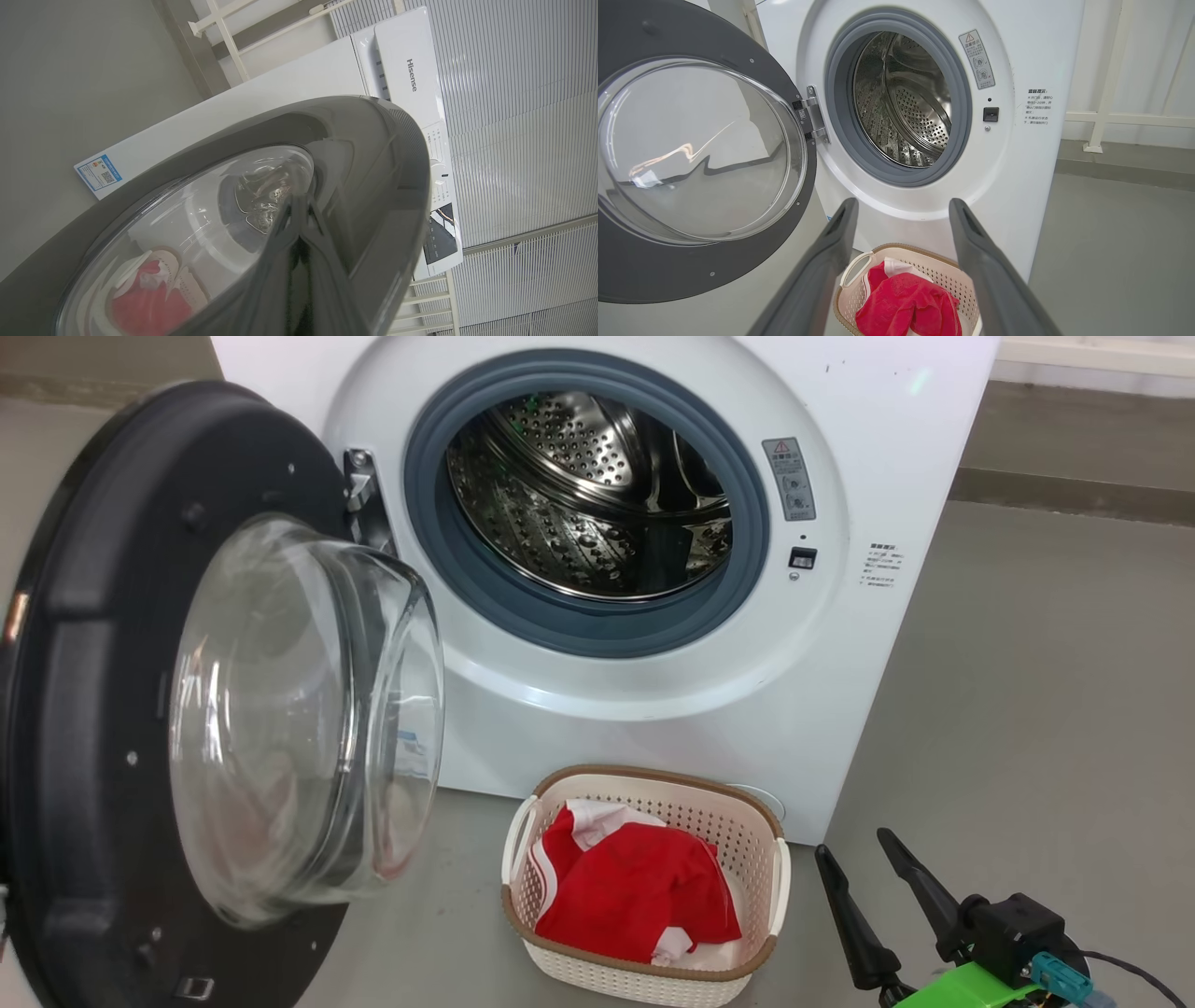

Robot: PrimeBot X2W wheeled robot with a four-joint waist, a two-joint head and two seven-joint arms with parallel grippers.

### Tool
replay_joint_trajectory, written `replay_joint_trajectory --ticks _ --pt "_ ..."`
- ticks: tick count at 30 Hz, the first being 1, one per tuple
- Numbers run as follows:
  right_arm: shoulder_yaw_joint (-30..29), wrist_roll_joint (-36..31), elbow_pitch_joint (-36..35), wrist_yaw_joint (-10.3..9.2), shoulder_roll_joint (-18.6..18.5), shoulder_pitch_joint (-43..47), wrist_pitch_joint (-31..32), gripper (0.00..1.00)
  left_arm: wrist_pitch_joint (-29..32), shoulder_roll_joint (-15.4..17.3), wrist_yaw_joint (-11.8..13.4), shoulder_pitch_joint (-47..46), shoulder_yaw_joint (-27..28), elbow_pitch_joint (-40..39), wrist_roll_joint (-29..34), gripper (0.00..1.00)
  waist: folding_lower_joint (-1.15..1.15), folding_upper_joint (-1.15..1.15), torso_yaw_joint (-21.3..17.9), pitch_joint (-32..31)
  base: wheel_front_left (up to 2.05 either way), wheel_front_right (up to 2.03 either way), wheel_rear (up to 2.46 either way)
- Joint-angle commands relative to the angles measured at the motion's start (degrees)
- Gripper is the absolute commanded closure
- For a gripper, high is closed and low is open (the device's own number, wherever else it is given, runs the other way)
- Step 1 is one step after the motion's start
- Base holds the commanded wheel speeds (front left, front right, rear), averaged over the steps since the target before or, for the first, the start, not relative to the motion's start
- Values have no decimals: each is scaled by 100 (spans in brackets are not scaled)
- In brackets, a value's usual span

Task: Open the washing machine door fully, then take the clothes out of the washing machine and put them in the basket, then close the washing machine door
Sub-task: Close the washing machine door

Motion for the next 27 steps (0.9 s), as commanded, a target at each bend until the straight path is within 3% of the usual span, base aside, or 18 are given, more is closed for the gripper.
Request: replay_joint_trajectory --ticks 1,14,27 --pt "92 11 -115 37 -38 -228 -37 0 91 93 55 77 -2 -356 -28 100 0 0 -22 -2 0 0 0" --pt "-23 31 -69 37 12 -259 -37 0 324 -520 390 701 -332 -1719 -155 100 0 0 -189 62 0 0 0" --pt "-60 60 -70 37 55 -308 -37 0 160 -679 526 1279 -1069 -2306 -577 100 0 0 -505 98 0 0 0"
